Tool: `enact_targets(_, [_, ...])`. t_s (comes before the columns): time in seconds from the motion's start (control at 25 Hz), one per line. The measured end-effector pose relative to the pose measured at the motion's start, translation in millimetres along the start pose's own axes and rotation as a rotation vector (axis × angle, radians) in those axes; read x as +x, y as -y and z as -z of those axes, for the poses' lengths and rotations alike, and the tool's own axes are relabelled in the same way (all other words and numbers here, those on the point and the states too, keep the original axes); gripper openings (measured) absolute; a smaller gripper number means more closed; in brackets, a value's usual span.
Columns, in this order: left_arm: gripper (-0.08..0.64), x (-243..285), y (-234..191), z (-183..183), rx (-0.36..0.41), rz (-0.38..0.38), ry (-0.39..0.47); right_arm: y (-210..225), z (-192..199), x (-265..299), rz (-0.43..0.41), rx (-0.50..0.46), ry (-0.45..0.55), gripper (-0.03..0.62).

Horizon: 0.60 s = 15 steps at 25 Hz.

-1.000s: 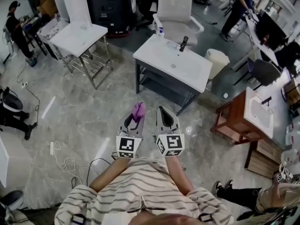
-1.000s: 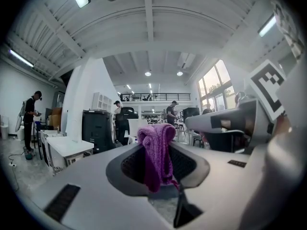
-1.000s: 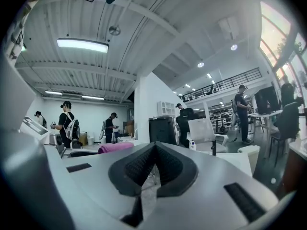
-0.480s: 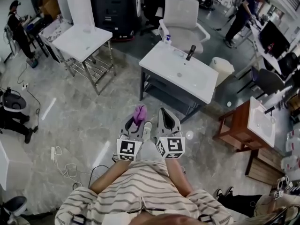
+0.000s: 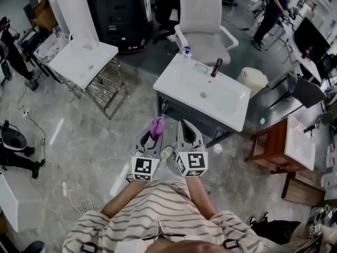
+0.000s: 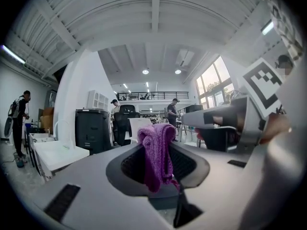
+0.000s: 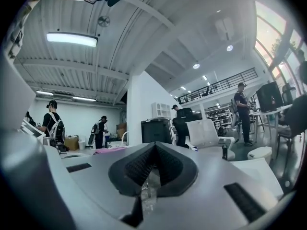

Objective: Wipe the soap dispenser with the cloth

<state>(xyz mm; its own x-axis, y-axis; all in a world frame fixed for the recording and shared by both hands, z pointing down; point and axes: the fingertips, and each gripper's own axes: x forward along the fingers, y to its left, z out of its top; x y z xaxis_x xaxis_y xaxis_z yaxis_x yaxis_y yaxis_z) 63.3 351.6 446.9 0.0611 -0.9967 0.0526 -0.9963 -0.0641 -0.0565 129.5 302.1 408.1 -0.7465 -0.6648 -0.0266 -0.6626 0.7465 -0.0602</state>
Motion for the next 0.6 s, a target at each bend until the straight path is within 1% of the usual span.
enact_targets(0.24, [0.112, 105, -54, -19, 0.014, 0.014, -0.003, 54, -7, 109, 0.013, 0.046, -0.011, -0.003])
enact_targets(0.36, [0.112, 157, -83, -23, 0.012, 0.012, -0.003, 77, -8, 162, 0.012, 0.046, -0.016, -0.003])
enact_targets(0.48, [0.112, 204, -100, -23, 0.02, 0.028, 0.002, 100, -9, 208, 0.007, 0.04, -0.02, -0.003])
enact_targets(0.6, [0.112, 238, -110, -17, 0.022, 0.039, -0.008, 119, -5, 238, 0.008, 0.042, -0.03, -0.003])
